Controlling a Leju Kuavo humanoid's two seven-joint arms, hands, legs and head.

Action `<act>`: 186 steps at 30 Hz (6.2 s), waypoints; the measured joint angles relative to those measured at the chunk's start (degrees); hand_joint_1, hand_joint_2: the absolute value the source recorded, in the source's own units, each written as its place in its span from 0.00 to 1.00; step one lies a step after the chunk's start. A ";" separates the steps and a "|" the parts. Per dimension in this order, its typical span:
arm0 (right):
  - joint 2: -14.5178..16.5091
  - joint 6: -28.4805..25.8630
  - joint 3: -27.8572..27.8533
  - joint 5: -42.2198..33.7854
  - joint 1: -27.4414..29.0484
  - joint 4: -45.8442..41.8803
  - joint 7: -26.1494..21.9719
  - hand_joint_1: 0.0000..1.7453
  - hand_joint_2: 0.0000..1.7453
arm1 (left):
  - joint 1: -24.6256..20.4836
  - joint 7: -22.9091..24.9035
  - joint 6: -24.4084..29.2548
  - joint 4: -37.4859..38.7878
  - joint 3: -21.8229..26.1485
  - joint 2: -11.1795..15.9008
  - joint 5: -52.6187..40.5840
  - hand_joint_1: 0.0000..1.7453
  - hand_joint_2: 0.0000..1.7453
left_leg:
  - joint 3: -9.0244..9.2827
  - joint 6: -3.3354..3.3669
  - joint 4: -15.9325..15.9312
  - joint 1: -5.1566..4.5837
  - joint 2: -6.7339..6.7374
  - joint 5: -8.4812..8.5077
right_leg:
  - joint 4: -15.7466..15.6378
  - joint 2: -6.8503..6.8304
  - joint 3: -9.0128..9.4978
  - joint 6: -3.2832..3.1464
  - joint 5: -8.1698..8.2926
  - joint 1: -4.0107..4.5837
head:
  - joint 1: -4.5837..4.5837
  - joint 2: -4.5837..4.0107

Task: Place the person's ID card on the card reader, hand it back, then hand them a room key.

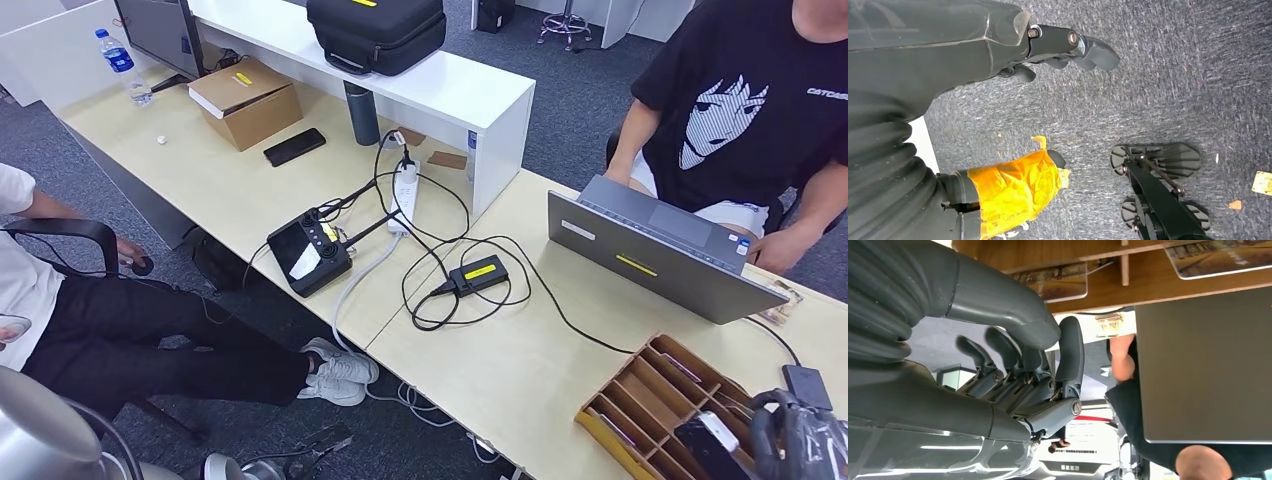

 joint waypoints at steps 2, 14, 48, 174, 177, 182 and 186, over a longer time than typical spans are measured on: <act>-0.08 -0.08 -0.23 -0.19 0.34 0.01 -0.09 0.91 1.00 | 0.03 0.00 0.00 0.00 0.00 0.00 0.02 0.00 1.00 | 0.00 0.00 0.00 0.00 0.00 0.00 | 0.00 0.00 0.00 0.00 0.00 0.00 | 0.01 0.00; -0.34 -3.10 -1.57 -0.86 2.10 -0.80 -0.61 0.00 1.00 | 0.39 -0.05 -0.03 0.00 0.01 0.00 0.03 0.00 1.00 | 0.01 0.00 0.01 0.00 0.00 0.01 | 0.00 0.00 0.01 0.00 0.03 0.00 | 0.01 0.00; -0.58 3.05 -7.14 1.50 3.17 -13.16 3.43 0.00 1.00 | 0.56 -0.01 -0.15 0.00 0.03 -0.07 -0.61 0.00 1.00 | -0.04 0.01 0.00 0.00 -0.02 0.02 | 0.01 -0.01 0.00 0.00 0.02 0.00 | 0.00 0.00; 8.07 7.05 -0.04 -0.26 -32.94 9.99 6.30 1.00 1.00 | -4.27 1.67 -1.85 0.00 -0.42 0.03 -10.14 0.00 1.00 | -0.12 -0.03 0.01 0.00 -0.05 0.13 | 0.09 -0.01 -0.11 -0.04 0.08 0.00 | 0.01 0.00; 9.87 6.93 -0.02 -0.04 -36.59 15.66 6.70 1.00 1.00 | -5.18 2.21 -2.20 0.00 -1.67 -0.03 -10.55 0.00 1.00 | -0.12 -0.05 0.02 0.01 -0.05 0.15 | 0.09 -0.01 -0.11 -0.05 0.08 0.00 | 0.00 0.00; 11.99 6.52 -0.24 -2.01 -39.59 22.34 5.13 1.00 1.00 | -6.17 2.55 -2.49 0.00 -3.26 -0.09 -10.56 0.00 1.00 | -0.11 -0.06 0.02 0.01 -0.04 0.15 | 0.09 0.01 -0.12 -0.05 0.08 0.00 | 0.00 0.00; 13.45 7.59 -0.93 -5.32 -39.78 24.93 3.27 1.00 1.00 | -6.43 2.99 -2.68 0.00 -4.21 -0.09 -10.25 0.00 1.00 | -0.12 -0.06 0.02 0.01 -0.04 0.14 | 0.09 0.01 -0.14 -0.05 0.08 0.00 | 0.01 0.00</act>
